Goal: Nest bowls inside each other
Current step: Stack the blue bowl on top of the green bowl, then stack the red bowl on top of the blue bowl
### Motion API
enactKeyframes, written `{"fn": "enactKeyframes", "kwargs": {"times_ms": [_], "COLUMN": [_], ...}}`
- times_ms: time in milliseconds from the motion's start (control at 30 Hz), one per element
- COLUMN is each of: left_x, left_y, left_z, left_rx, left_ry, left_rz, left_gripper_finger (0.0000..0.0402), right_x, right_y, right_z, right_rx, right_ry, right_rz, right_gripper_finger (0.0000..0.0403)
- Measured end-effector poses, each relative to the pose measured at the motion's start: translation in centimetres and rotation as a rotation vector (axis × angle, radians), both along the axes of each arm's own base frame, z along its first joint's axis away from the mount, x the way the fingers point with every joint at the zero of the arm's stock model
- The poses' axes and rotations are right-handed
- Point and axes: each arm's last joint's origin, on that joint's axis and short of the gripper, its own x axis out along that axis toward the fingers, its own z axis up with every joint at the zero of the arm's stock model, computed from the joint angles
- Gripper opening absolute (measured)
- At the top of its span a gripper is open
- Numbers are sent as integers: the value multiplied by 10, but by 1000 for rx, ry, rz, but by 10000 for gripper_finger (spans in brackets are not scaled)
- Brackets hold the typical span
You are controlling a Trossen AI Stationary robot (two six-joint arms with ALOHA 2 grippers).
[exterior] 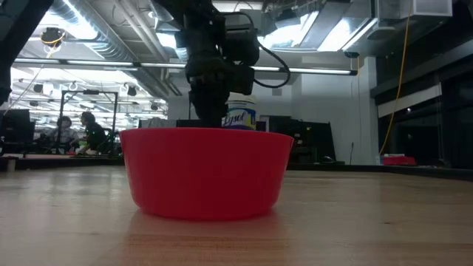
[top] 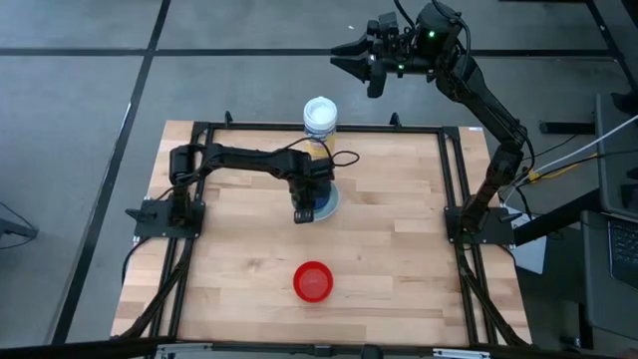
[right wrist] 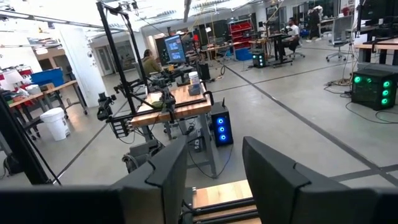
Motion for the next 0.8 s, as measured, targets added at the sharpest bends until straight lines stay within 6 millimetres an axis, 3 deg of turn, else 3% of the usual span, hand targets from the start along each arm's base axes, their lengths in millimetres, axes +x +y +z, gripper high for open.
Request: {"fn": "enactKeyframes", "kwargs": {"times_ms": [100,400,600,800], "left_x": [1,11,17,31], "left_y": [0,13,26,25], "left_z": [1,39,52,78], "left_rx": [-45,1,-25,-183], "left_ry": [-13,-172,-275,-524], "left_rz": [6,47,129,195], "left_gripper_finger": [68,154,168,163], "right_x": [0,0,0,3], "right_y": [0,1,2,11], "right_z": [0,0,-1,-7], "right_rx": [-1,-4,3,37], "right_ry": [0,1,8,69], "right_rz": [14,19,67,158], "right_gripper_finger": [164,181,180,167]}}
